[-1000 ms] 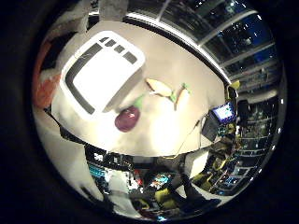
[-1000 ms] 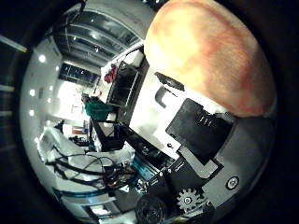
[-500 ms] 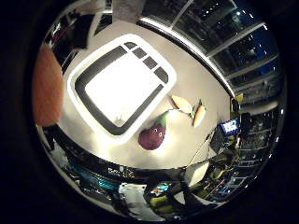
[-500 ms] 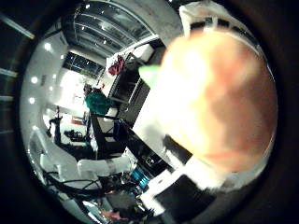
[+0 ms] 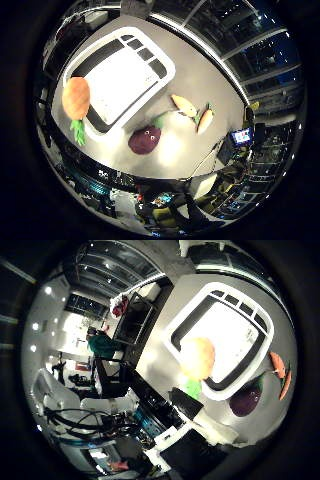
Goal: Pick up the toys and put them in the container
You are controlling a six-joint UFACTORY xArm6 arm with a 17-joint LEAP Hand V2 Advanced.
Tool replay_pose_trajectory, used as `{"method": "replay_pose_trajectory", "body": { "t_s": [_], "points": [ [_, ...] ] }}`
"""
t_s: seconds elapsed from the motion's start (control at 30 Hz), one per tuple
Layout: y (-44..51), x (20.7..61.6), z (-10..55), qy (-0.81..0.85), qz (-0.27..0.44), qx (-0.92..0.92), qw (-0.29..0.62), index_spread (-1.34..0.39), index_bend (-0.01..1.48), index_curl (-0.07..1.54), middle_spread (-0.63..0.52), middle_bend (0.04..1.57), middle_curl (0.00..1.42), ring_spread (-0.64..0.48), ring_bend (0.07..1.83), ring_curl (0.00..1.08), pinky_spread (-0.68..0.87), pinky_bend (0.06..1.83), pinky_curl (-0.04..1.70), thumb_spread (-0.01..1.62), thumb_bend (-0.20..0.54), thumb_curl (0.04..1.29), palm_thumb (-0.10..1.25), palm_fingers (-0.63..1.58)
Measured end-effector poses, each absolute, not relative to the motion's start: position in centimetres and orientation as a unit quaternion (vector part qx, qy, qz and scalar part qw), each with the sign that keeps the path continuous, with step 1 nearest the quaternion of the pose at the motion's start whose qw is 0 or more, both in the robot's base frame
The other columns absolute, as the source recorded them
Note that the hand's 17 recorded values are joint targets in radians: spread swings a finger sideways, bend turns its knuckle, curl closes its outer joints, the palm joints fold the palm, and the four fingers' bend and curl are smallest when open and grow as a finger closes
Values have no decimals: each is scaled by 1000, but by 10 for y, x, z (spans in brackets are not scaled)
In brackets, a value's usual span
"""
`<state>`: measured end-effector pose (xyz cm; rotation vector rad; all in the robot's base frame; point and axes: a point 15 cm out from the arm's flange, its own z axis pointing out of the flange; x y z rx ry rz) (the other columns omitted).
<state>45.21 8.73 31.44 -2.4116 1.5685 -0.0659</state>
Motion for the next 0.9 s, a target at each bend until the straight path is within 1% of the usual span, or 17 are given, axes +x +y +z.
{"method": "replay_pose_trajectory", "body": {
  "t_s": [0.17, 0.33, 0.6, 0.77, 0.9],
  "points": [
    [54, 437, 316, 547, -21, -830, 102, -452, 158, 303, 23, 198, 313, 156, 286, 270, 488, 363, 473, 947, -34, 322, 608, 95],
    [8, 403, 289, 572, -9, -818, 57, -423, 161, 285, 33, 196, 321, 157, 261, 262, 473, 360, 426, 934, -30, 319, 592, 104],
    [-17, 334, 204, 592, 62, -803, 0, -402, 159, 274, 39, 198, 324, 169, 232, 258, 453, 348, 375, 932, -29, 318, 592, 102],
    [-22, 315, 169, 604, 73, -794, -4, -392, 167, 278, 47, 195, 322, 172, 216, 257, 447, 340, 358, 932, -29, 318, 592, 109],
    [-22, 310, 165, 605, 75, -792, -3, -389, 165, 281, 48, 192, 318, 174, 206, 257, 444, 337, 344, 927, -30, 317, 590, 114]
  ]
}}
